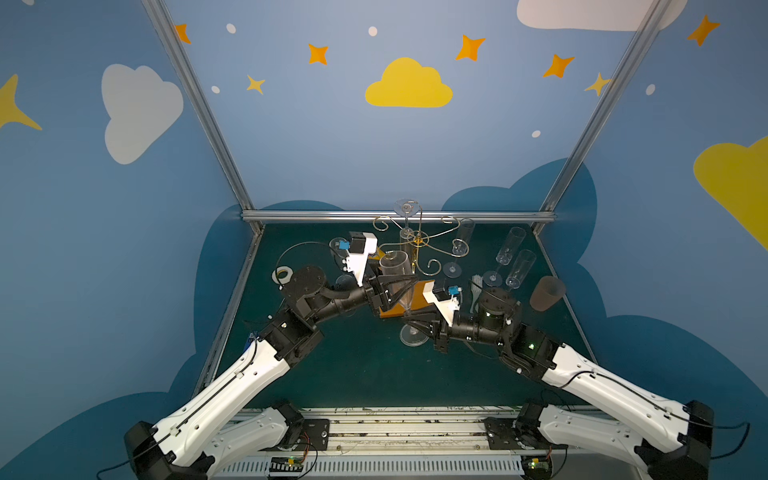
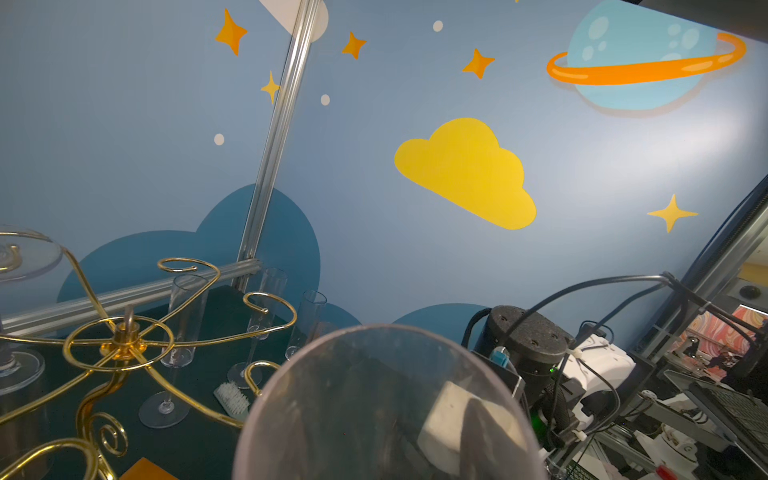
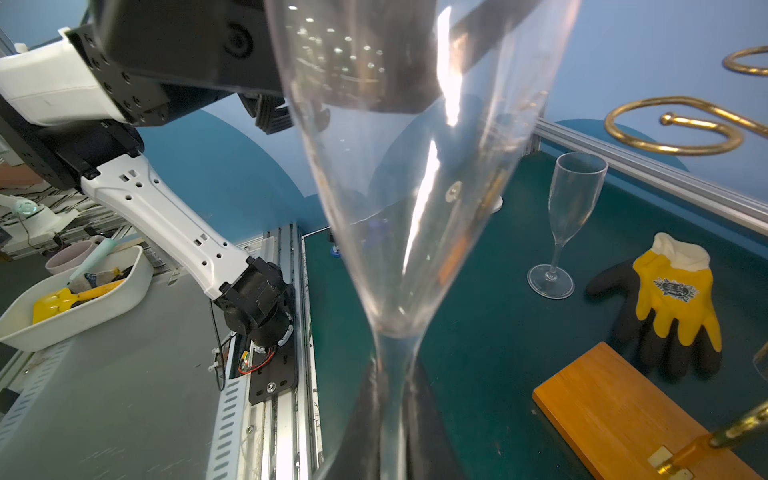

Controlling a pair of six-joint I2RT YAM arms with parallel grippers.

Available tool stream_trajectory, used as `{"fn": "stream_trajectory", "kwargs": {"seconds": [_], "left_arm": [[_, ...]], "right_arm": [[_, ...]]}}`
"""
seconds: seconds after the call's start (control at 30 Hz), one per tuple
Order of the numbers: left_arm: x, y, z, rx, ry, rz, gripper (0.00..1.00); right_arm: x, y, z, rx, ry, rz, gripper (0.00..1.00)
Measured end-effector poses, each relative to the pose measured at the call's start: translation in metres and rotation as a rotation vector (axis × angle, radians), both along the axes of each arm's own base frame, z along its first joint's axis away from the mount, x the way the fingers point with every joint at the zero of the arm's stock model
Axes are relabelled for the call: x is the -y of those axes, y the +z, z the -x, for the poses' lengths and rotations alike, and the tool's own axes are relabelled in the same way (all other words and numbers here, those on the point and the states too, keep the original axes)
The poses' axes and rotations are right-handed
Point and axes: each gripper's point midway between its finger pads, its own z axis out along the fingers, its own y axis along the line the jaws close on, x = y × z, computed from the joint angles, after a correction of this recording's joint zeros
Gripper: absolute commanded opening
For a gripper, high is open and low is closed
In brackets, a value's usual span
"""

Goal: Take the wine glass off the wine glass rack

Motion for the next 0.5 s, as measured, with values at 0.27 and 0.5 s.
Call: {"fn": "stream_trajectory", "kwargs": {"seconds": [0.27, 0.5], "left_arm": [[-0.008, -0.005, 0.001, -0.007, 0.039, 0.004, 0.44], [-0.03, -0.011, 0.004, 0.033, 0.145, -0.031, 0.45]], "right_arm": [[-0.003, -0.001, 0.003, 0.025, 0.007, 0.009, 0.9], [0.021, 0.021, -0.012, 0.142, -0.15, -0.02, 0.9]]}}
